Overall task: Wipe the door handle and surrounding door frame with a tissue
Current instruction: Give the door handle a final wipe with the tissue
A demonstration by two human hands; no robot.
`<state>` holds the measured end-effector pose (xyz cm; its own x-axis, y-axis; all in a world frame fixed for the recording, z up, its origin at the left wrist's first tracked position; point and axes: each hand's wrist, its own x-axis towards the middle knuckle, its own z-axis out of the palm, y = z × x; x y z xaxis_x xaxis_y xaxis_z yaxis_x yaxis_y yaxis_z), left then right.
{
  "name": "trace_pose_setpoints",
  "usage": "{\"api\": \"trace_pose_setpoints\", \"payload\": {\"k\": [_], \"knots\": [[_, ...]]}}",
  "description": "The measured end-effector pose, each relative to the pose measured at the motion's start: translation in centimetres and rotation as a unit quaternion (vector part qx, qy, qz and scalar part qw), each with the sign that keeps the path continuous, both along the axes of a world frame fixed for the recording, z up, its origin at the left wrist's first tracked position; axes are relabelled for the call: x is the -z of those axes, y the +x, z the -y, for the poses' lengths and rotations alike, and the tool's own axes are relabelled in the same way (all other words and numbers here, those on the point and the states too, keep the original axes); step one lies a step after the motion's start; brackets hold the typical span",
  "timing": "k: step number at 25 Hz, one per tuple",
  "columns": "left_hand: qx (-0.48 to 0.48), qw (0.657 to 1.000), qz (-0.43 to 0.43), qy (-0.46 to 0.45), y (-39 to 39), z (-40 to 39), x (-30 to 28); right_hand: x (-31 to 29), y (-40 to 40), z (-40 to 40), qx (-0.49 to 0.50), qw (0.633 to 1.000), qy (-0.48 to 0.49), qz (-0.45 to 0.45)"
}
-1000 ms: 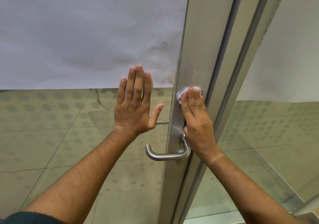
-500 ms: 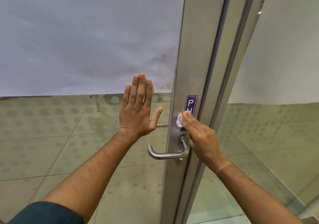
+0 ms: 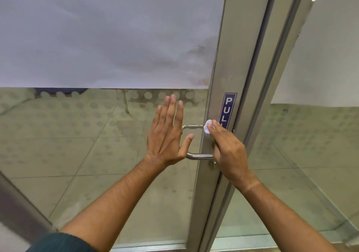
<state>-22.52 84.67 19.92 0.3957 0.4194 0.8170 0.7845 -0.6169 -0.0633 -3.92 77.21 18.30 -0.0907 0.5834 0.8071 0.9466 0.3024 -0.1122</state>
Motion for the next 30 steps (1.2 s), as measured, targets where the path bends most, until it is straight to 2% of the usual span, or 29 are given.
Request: {"api": "trace_pose_setpoints", "payload": {"k": [4,8,18,24,30], "knots": [[-0.024,0.998,0.002,-0.061,-3.6,2.9,2.9,1.0,-3.7,-0.4,-0.058,0.998,0.009,-0.007],[-0.102,0.989,-0.002,-0.109,-9.0,6.0,5.8,3.0,-9.1,-1.2,-0.152,0.988,0.013,-0.008],[-0.284,0.933,0.003,-0.220,-23.7,15.1,10.9,7.9,-26.8,0.8,-0.345,0.937,-0.043,-0.025],[-0.351,0.900,0.030,-0.258,-33.5,18.9,13.2,9.9,-38.5,2.8,-0.394,0.917,-0.061,-0.009],[-0.391,0.868,0.059,-0.299,-45.3,21.2,16.4,13.4,-50.9,3.9,-0.417,0.899,-0.137,0.005]]}}
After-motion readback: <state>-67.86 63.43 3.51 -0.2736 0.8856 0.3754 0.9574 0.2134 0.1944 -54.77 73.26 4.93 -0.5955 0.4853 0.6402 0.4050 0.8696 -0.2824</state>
